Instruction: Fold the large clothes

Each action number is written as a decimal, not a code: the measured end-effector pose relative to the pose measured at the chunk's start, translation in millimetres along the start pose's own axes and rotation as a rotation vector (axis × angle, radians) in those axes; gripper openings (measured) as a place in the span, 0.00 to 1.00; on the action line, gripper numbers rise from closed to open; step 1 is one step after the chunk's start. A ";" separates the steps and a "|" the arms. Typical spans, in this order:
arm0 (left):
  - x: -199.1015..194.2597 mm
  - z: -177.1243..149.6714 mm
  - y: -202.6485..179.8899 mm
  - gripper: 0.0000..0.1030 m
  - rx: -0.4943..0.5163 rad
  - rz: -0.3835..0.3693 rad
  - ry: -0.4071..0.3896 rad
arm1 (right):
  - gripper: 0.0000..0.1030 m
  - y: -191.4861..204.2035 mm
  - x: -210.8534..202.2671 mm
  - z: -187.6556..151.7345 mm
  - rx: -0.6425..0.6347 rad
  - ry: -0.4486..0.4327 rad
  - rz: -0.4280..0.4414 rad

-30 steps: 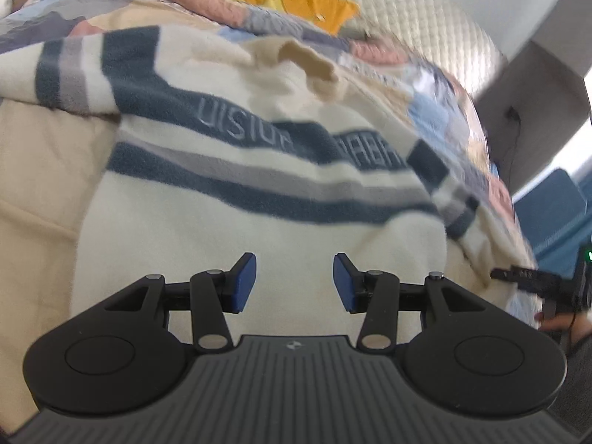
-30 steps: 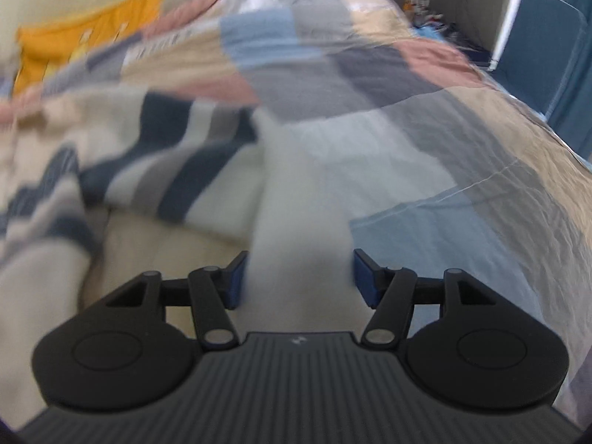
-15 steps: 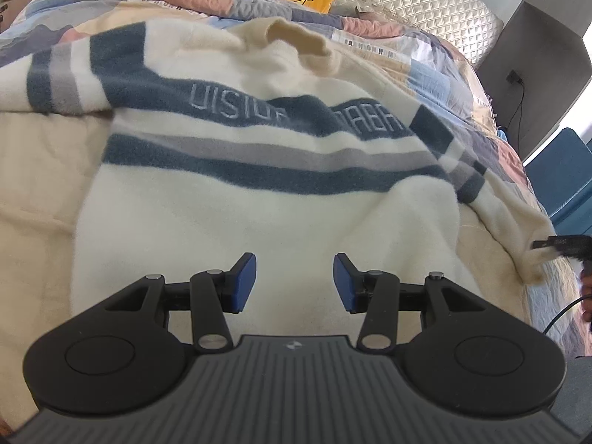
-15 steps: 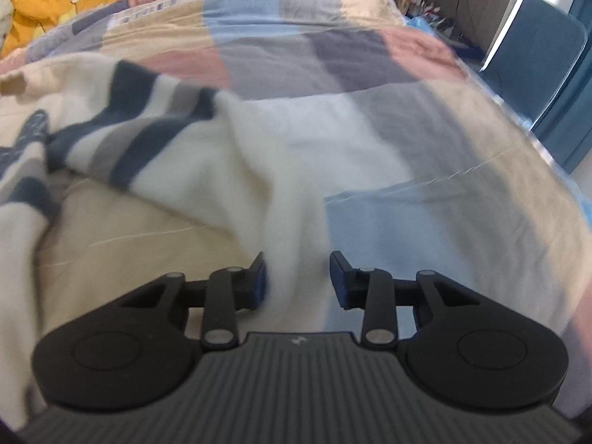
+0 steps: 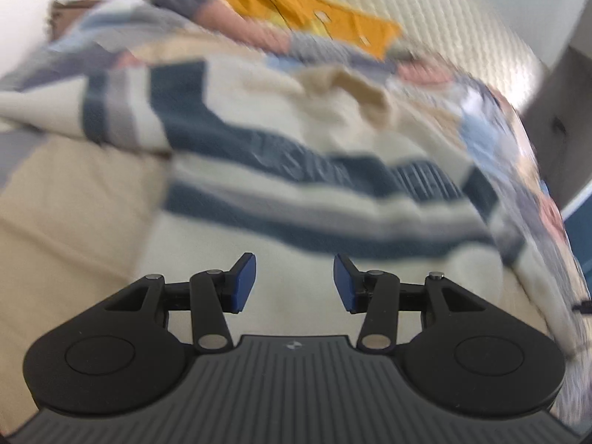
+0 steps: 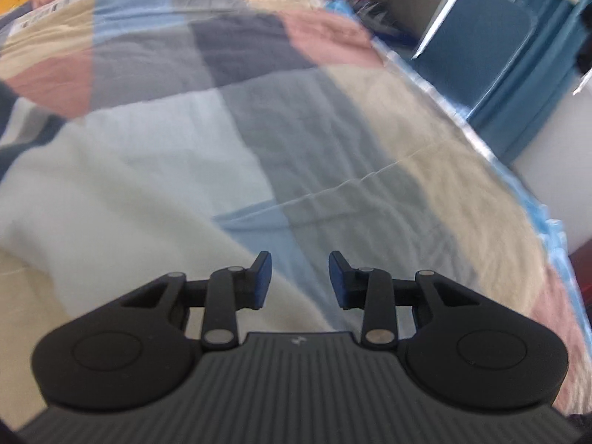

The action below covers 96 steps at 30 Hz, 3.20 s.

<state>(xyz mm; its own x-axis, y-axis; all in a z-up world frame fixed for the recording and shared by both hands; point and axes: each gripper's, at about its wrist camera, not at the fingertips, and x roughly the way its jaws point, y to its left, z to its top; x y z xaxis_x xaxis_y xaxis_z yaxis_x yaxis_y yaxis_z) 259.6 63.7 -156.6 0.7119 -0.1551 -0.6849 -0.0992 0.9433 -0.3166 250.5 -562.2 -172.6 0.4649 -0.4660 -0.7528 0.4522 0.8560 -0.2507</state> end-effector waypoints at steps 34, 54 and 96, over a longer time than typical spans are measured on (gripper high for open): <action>-13.7 -48.1 86.6 0.65 -0.460 0.036 0.152 | 0.62 180.3 -132.8 -125.1 0.351 0.287 0.762; -53.8 -23.6 69.9 0.12 -0.448 -0.157 0.237 | 0.14 156.4 -183.6 -94.6 0.189 0.151 0.900; -21.9 36.9 -17.9 0.31 -0.066 -0.051 0.106 | 0.36 227.2 -210.1 -47.7 -0.055 -0.172 0.823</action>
<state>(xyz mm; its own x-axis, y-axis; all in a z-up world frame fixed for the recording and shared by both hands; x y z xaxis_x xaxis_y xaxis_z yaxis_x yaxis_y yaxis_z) 271.4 61.1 -111.7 0.6402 -0.2358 -0.7311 -0.1129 0.9125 -0.3932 219.3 -259.1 -100.4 0.7416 0.2878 -0.6060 -0.1174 0.9451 0.3051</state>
